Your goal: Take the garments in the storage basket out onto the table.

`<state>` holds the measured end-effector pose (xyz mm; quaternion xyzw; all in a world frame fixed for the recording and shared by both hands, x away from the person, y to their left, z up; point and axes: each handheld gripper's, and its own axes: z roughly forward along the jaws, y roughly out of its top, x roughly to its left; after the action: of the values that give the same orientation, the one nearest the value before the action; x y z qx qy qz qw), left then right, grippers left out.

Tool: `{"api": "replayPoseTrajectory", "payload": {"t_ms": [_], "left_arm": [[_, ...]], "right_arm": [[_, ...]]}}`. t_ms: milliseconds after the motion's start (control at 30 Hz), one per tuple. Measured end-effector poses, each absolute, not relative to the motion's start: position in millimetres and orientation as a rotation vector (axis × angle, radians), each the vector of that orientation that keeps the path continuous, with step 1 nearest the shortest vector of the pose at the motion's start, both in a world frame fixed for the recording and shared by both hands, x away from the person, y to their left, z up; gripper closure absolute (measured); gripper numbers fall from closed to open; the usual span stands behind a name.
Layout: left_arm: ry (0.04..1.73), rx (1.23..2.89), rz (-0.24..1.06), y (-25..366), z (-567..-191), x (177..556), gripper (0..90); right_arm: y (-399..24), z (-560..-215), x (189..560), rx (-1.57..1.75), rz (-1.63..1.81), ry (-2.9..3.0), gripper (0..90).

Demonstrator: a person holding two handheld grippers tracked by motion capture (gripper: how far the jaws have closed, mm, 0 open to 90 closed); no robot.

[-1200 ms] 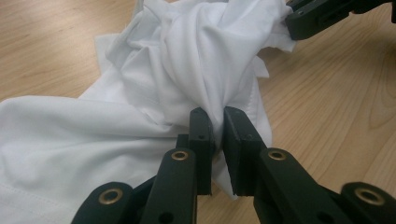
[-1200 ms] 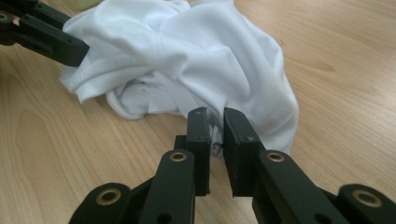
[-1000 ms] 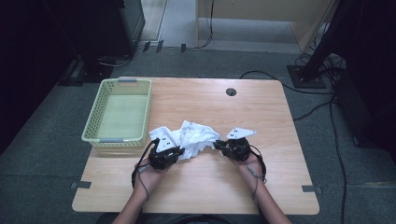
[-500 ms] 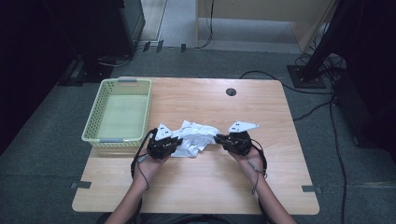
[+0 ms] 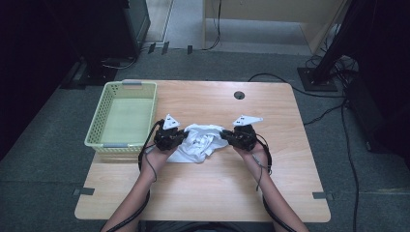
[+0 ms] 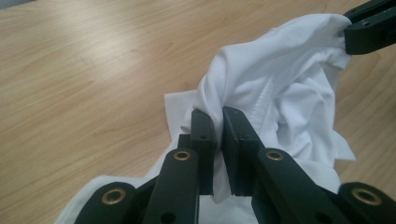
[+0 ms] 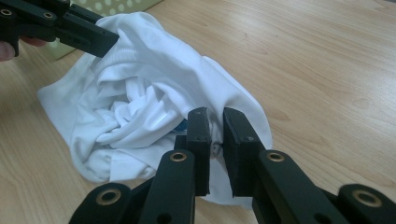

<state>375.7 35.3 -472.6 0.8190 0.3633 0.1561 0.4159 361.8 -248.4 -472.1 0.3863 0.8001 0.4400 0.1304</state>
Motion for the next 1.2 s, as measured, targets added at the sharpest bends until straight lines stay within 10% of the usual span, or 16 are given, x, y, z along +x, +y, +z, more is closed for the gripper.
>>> {"api": "replayPoseTrajectory", "payload": {"t_ms": [1200], "left_arm": [[1.020,2.125,0.362,16.2,-511.1,420.6,84.8]], "right_arm": [[-232.3,-515.8,401.2,1.199,1.089,2.364,82.1]]}}
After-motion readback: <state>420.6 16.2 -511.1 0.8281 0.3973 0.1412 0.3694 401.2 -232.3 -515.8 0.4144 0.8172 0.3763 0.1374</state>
